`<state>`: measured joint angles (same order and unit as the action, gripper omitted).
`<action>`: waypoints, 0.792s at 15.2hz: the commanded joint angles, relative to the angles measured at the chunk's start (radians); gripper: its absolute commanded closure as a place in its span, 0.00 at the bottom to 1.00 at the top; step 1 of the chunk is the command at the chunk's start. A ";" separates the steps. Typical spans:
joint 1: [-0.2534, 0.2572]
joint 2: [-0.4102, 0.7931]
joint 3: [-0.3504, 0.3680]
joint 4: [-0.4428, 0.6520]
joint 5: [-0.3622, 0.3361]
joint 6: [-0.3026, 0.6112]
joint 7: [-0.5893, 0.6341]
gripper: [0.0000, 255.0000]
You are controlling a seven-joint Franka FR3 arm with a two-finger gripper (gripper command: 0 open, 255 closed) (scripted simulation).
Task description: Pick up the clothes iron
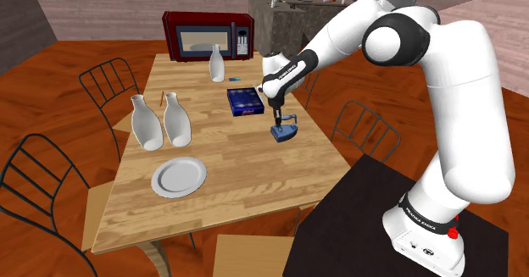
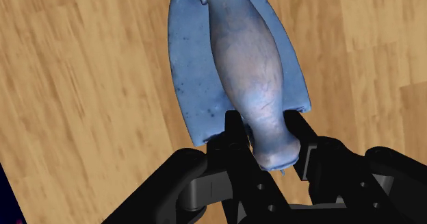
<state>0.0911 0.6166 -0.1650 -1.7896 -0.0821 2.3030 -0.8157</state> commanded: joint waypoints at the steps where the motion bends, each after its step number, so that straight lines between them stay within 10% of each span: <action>1: 0.000 0.000 0.000 0.000 0.000 0.000 0.000 1.00; 12: 0.004 -0.066 -0.005 0.000 -0.005 -0.066 -0.006 1.00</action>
<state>0.0947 0.5622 -0.1692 -1.7884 -0.0860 2.2476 -0.8207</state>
